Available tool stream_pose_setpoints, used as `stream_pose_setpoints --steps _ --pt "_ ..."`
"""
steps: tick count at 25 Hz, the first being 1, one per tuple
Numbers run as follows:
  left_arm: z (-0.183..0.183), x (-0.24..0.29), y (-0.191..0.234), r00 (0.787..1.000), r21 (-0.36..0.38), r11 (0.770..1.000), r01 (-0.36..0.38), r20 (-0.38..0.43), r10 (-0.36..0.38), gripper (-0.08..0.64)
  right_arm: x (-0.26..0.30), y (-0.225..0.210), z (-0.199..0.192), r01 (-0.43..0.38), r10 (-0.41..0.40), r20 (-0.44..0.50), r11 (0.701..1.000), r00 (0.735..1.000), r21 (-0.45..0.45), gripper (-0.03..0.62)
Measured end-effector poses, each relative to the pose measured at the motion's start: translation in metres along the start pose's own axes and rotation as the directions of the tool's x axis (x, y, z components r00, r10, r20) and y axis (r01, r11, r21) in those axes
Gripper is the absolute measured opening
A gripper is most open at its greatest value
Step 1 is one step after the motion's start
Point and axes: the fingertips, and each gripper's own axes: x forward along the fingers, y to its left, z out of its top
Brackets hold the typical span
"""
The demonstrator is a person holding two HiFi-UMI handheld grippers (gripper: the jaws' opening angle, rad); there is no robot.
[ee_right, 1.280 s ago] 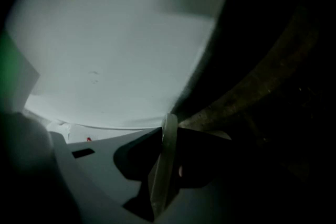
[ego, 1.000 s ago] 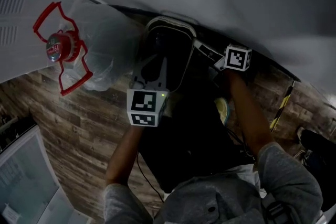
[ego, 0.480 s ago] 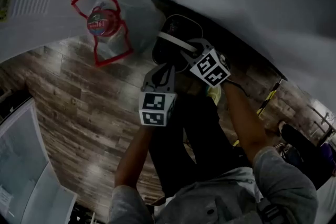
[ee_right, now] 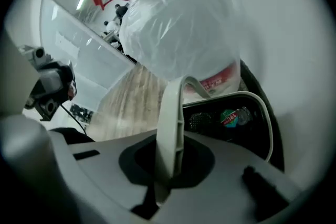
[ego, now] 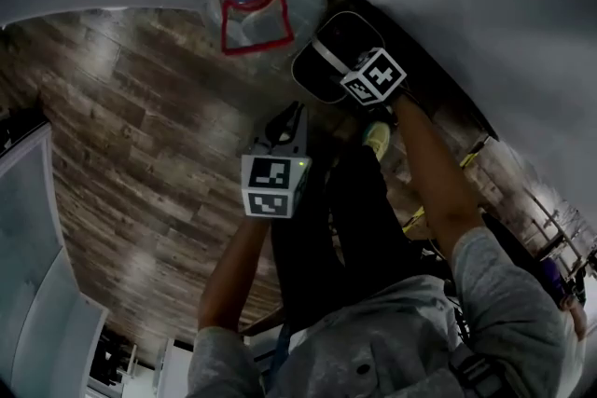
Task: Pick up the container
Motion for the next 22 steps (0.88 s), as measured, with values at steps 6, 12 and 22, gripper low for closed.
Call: stream_pose_setpoints --steps 6,12,22 --pt "0.015 -0.047 -0.006 0.999 -0.013 0.999 -0.044 0.019 0.045 0.028 -0.057 0.031 0.005 -0.048 0.050 -0.013 0.992 0.999 0.120 0.023" --pt "0.037 -0.109 -0.053 0.999 -0.043 0.998 -0.047 -0.008 0.046 0.028 -0.140 0.104 -0.014 -0.114 0.114 0.009 0.978 0.993 0.172 0.023" --pt "0.122 -0.218 -0.145 0.999 -0.003 1.000 -0.027 0.019 0.028 0.028 -0.335 0.190 0.010 -0.129 0.046 0.226 0.922 0.973 0.366 0.023"
